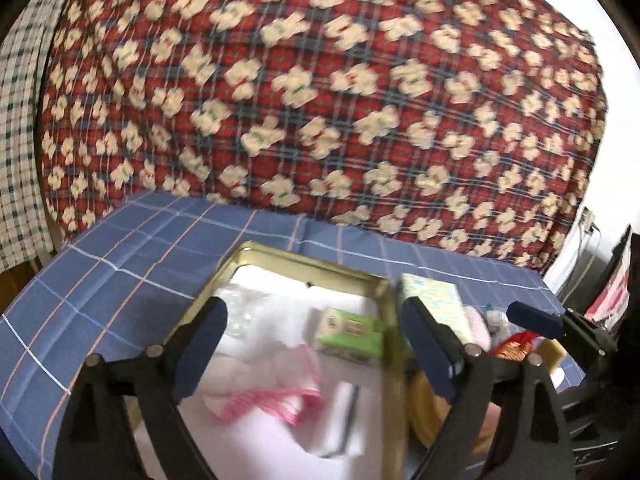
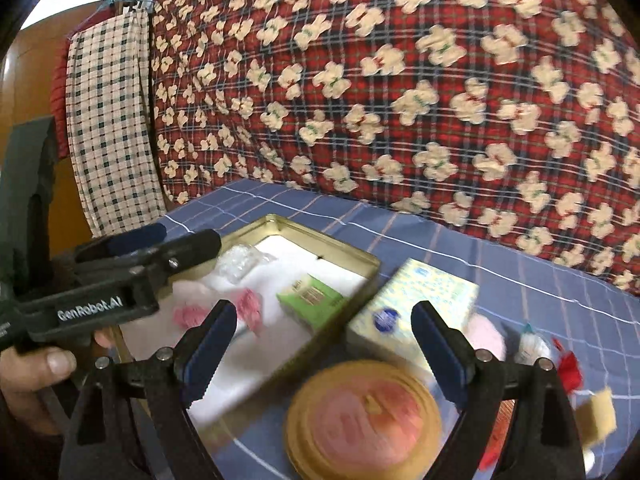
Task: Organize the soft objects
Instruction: 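Move both open tools away from the tray toward the teal cloth and red pouch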
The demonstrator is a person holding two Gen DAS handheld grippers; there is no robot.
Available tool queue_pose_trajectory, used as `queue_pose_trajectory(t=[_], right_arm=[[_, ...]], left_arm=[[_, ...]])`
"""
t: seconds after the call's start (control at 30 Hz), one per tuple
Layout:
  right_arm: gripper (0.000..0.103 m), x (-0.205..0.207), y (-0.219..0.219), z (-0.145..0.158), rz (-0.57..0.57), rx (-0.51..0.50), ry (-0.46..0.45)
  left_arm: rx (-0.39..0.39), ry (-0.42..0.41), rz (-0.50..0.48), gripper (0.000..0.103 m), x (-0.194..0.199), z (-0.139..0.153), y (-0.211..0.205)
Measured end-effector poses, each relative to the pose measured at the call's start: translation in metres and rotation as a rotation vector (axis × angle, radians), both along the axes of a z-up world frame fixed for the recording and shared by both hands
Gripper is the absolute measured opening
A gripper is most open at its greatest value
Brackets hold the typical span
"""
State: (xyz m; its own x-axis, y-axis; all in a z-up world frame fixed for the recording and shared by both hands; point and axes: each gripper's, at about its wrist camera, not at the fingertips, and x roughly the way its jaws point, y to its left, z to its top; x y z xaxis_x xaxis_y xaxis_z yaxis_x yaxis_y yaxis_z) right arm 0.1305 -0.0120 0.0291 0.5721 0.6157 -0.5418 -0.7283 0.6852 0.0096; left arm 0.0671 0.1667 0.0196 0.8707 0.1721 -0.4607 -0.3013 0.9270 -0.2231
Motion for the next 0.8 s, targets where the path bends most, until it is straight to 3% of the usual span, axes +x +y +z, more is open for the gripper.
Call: queue_pose_trajectory(t=[0.2, 0.37, 0.6, 0.8], right_arm=[[0.091, -0.016, -0.073, -0.01, -0.106, 0.06, -0.01], [0.091, -0.02, -0.133, -0.023, -0.222, 0.051, -0.022], [0.091, -0.011, -0.222, -0.056, -0.427, 0.01, 0.032], [0.091, -0.003, -0.253, -0.074, -0.478, 0.01, 0.103]], left_arm=[[0.057, -0.033, -0.066, 0.093, -0.013, -0.003, -0.045], [0.093, -0.035, -0.135, 0.095, -0.012, -0.015, -0.087], [0.115, 0.013, -0.221, 0.095, -0.006, -0.031, -0.132], [0.136, 0.036, -0.262, 0.095, 0.001, -0.036, -0.158]])
